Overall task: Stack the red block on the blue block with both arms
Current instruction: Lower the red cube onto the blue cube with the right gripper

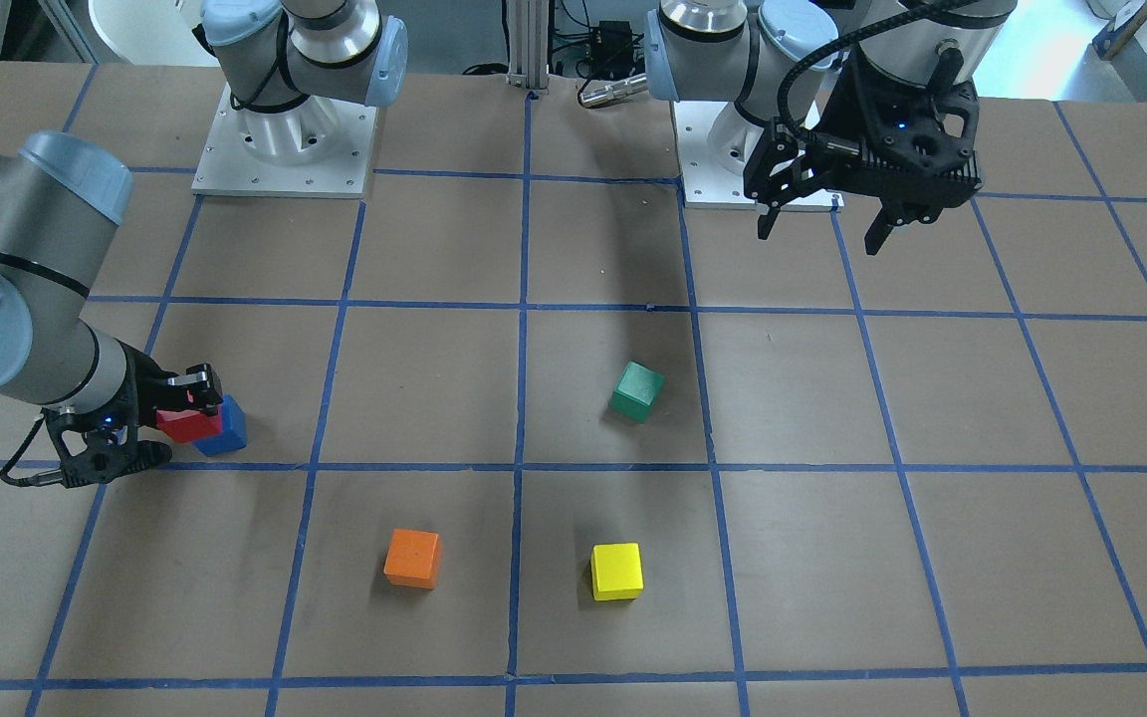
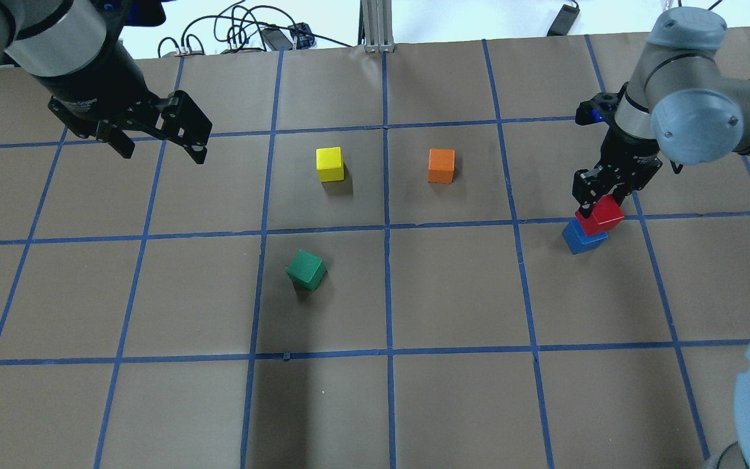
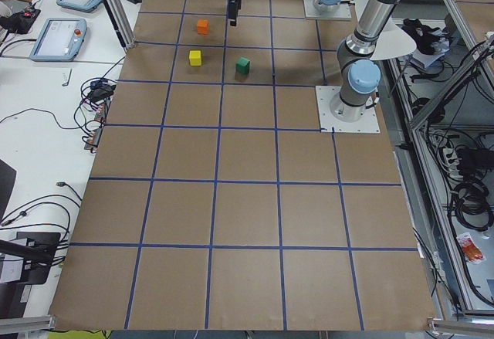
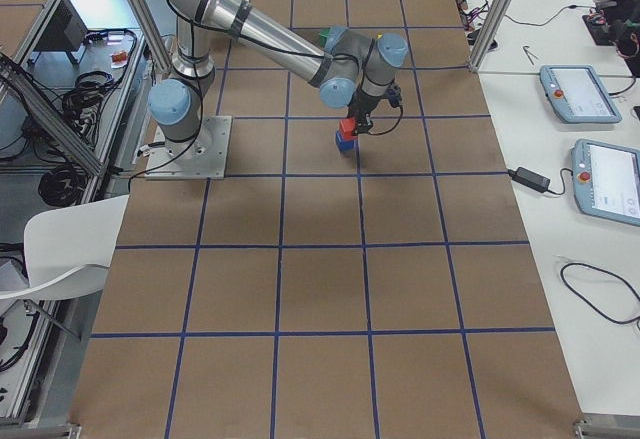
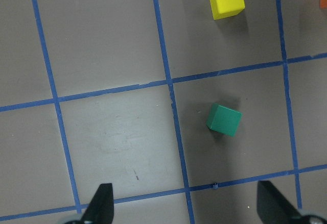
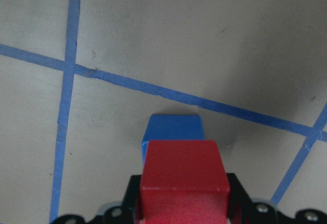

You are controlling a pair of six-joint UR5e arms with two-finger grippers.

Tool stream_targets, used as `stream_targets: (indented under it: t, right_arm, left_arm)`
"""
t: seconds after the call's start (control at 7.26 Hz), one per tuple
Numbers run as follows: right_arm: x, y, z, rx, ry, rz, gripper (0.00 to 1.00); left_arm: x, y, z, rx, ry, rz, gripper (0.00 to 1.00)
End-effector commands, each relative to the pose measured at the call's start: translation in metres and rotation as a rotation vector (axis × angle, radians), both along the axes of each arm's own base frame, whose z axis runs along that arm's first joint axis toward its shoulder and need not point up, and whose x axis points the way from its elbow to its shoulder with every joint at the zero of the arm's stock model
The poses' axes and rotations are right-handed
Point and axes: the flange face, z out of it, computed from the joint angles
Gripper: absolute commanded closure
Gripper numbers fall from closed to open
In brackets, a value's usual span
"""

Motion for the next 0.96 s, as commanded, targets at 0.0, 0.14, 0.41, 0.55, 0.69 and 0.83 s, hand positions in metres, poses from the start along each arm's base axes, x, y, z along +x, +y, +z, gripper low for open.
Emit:
stream_targets:
  t: [0.0, 0.14, 0.41, 0.55, 0.69, 0.83]
  right_arm:
    - [0.0014, 0.0058, -0.0066, 0.013, -0.002, -0.004, 0.83]
    - [0.0012, 0.0053, -0.0063, 0.009, -0.001, -0.004, 0.83]
    - [0.0012, 0.0051, -0.0071, 0.01, -0.002, -0.003, 0.7]
    - [0.0014, 0.0051, -0.0071, 0.01, -0.004, -0.003, 0.29]
    - [0.0014, 0.0052, -0.0063, 0.009, -0.002, -0.008, 0.05]
    - [0.0012, 0.0051, -0.0049, 0.008, 0.0, -0.01, 0.0]
  left_arm:
    - [0.0, -0.0001, 0.0002, 0.0, 0.0, 0.0, 0.0]
    - [0.0, 0.0, -0.0006, 0.001, 0.0, 0.0, 0.0]
    - [0.0, 0.0005, 0.0002, 0.0, 0.0, 0.0, 0.0]
    - [0.0, 0.0005, 0.0002, 0.0, 0.0, 0.0, 0.0]
    - [0.0, 0.0001, -0.0013, 0.003, 0.0, -0.003, 0.0]
    - [0.0, -0.0001, 0.0002, 0.0, 0.0, -0.003, 0.0]
